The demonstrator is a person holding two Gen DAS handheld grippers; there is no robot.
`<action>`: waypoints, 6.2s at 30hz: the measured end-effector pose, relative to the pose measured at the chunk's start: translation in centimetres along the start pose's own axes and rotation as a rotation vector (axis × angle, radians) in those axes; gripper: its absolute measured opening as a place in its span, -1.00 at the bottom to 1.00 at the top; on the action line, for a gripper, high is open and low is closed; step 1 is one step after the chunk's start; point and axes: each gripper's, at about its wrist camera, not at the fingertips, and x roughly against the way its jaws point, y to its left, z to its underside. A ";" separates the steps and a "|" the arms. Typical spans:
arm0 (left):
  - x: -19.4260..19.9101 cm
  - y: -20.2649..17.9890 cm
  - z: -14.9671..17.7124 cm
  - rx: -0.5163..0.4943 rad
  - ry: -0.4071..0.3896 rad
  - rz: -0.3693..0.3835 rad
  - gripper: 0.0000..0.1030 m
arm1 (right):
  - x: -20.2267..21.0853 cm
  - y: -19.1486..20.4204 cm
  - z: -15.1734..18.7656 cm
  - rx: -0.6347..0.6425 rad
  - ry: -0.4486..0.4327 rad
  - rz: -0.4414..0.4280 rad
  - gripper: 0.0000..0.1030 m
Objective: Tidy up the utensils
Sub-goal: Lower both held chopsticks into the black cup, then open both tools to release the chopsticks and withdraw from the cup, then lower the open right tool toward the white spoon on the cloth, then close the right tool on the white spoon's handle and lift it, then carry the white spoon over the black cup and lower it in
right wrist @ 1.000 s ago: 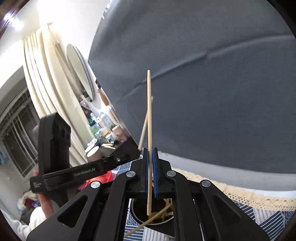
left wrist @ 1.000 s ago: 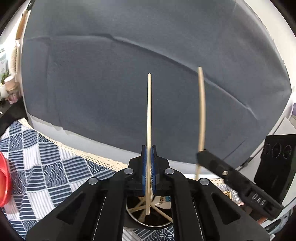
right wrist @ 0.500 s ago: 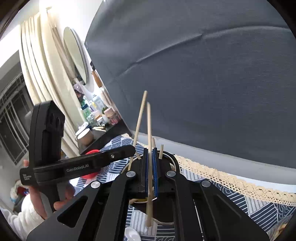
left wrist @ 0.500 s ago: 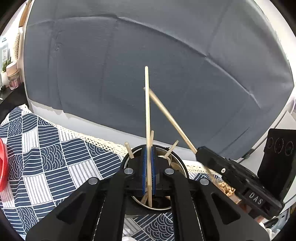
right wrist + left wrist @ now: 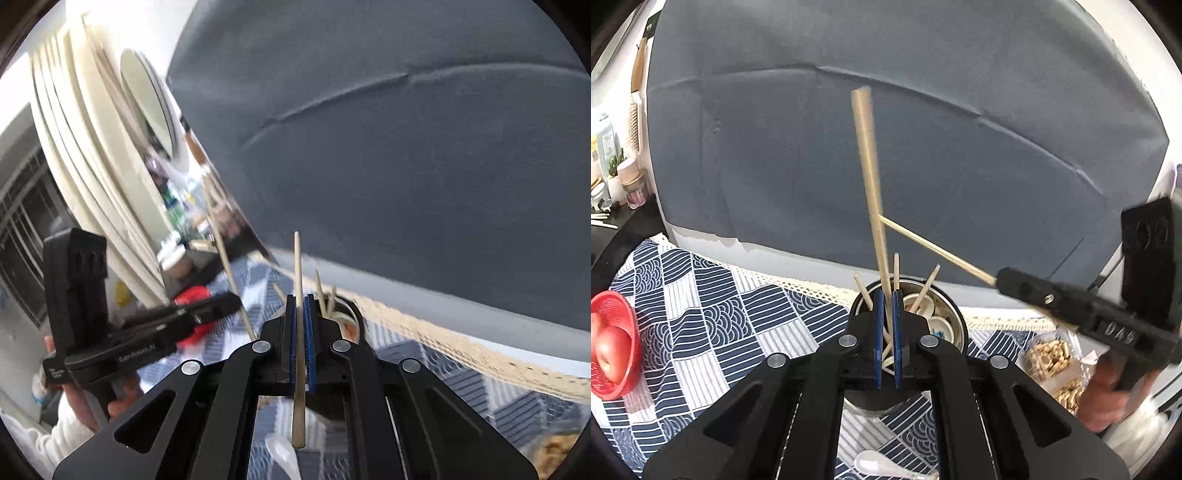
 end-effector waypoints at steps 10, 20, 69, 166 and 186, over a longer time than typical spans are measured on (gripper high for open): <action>0.0 0.6 1.7 0.000 0.020 -0.005 -0.92 | 1.8 2.6 -0.8 0.088 0.294 0.063 -0.92; 1.1 1.8 2.7 -0.005 0.007 -0.019 -0.53 | -2.2 4.3 -1.4 0.153 0.517 0.138 -0.92; -2.6 3.9 14.5 -0.053 0.406 -0.026 0.88 | 0.3 3.2 14.2 0.167 0.518 0.325 0.68; 5.5 -1.2 -1.4 -0.332 0.227 0.036 -0.84 | -2.9 13.7 8.4 0.665 0.124 0.372 -0.79; 1.9 -2.1 -6.7 -0.376 0.250 -0.052 -0.85 | -7.3 10.0 3.2 0.583 0.048 0.287 -0.79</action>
